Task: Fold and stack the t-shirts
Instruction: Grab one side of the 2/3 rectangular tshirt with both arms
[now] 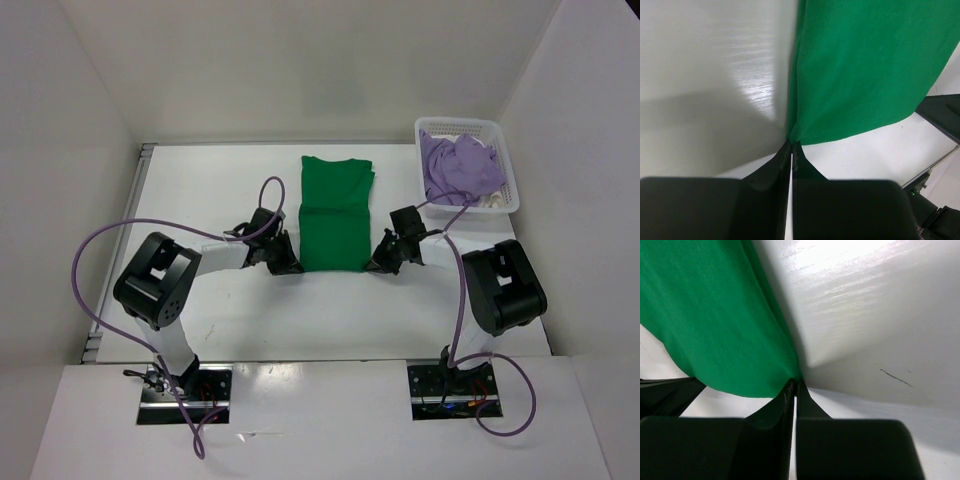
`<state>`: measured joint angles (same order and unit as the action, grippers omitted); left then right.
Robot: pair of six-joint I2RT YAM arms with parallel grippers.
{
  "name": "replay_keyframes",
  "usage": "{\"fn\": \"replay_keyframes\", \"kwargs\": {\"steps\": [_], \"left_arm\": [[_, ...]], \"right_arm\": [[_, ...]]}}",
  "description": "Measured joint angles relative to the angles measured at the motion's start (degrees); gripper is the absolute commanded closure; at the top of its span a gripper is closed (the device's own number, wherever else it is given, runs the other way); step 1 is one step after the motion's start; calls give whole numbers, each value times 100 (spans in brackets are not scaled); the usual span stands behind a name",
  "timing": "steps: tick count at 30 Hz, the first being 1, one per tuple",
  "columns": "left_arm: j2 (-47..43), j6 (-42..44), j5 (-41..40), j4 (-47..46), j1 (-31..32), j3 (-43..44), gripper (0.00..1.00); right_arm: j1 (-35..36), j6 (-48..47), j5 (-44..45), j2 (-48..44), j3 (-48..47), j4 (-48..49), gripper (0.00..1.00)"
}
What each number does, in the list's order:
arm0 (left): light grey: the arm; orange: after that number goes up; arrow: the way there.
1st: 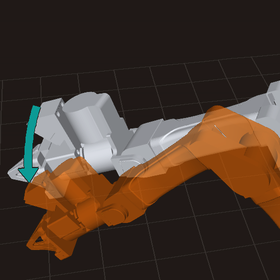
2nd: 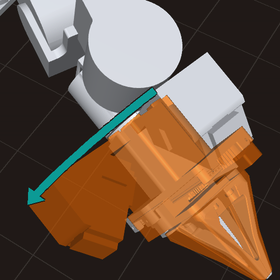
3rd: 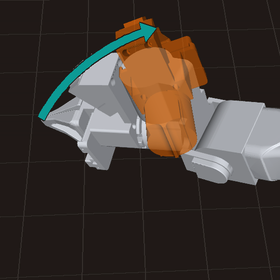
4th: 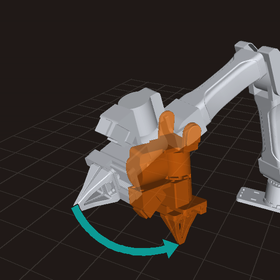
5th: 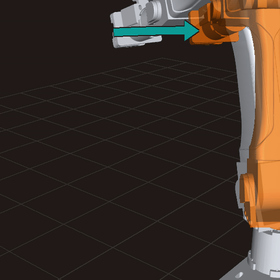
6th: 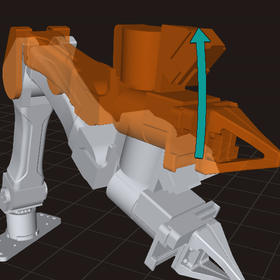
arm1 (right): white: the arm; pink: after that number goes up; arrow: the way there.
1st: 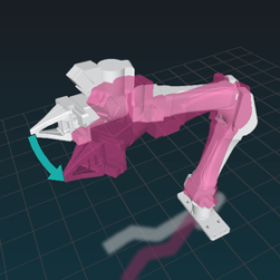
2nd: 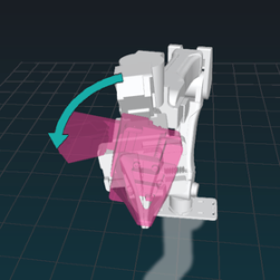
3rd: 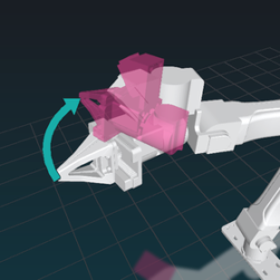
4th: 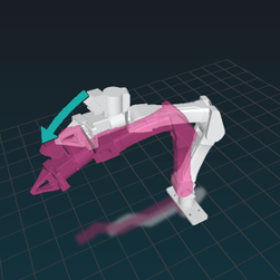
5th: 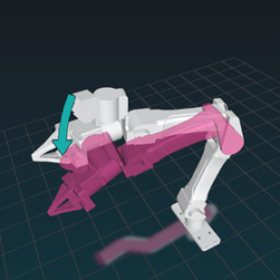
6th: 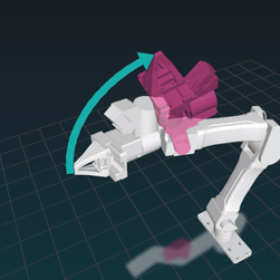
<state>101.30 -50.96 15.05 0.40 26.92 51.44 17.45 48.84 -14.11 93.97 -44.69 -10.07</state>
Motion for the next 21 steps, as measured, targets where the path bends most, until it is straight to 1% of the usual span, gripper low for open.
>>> {"fn": "replay_keyframes", "kwargs": {"steps": [5, 7, 8, 10, 11, 12, 13, 15, 16, 18, 21], "left_arm": [[-179, 175, -61, 372, 0, 20, 100], [-640, 308, -76, 750, 0, -118, 100], [-929, 376, -74, 953, 0, -181, 100], [-1298, 452, -28, 1213, -2, -286, 100], [-1751, 479, 37, 1561, 0, -396, 100], [-2081, 511, 101, 1803, 0, -459, 100], [-2424, 560, 201, 2050, 0, -503, 100], [-2820, 597, 389, 2376, 17, -507, 100], [-2929, 603, 452, 2492, 26, -507, 100], [-3021, 621, 568, 2741, 26, -507, 100], [-2931, 743, 566, 3191, 17, -299, 100]], "right_arm": [[127, 46, 70, -238, 11, -245, 99], [339, 151, 120, -597, 127, -387, 99], [575, 256, 140, -979, 275, -522, 99], [807, 372, 129, -1506, 468, -688, 99], [883, 433, 107, -1792, 573, -793, 99], [925, 533, 59, -2306, 710, -1086, 99], [931, 560, 44, -2409, 728, -1145, 99], [931, 664, -4, -3008, 750, -1497, 99], [931, 693, -15, -3167, 730, -1617, 99], [931, 682, -35, -3254, 549, -1882, 99], [922, 581, -31, -2863, 35, -2041, 99]]}}
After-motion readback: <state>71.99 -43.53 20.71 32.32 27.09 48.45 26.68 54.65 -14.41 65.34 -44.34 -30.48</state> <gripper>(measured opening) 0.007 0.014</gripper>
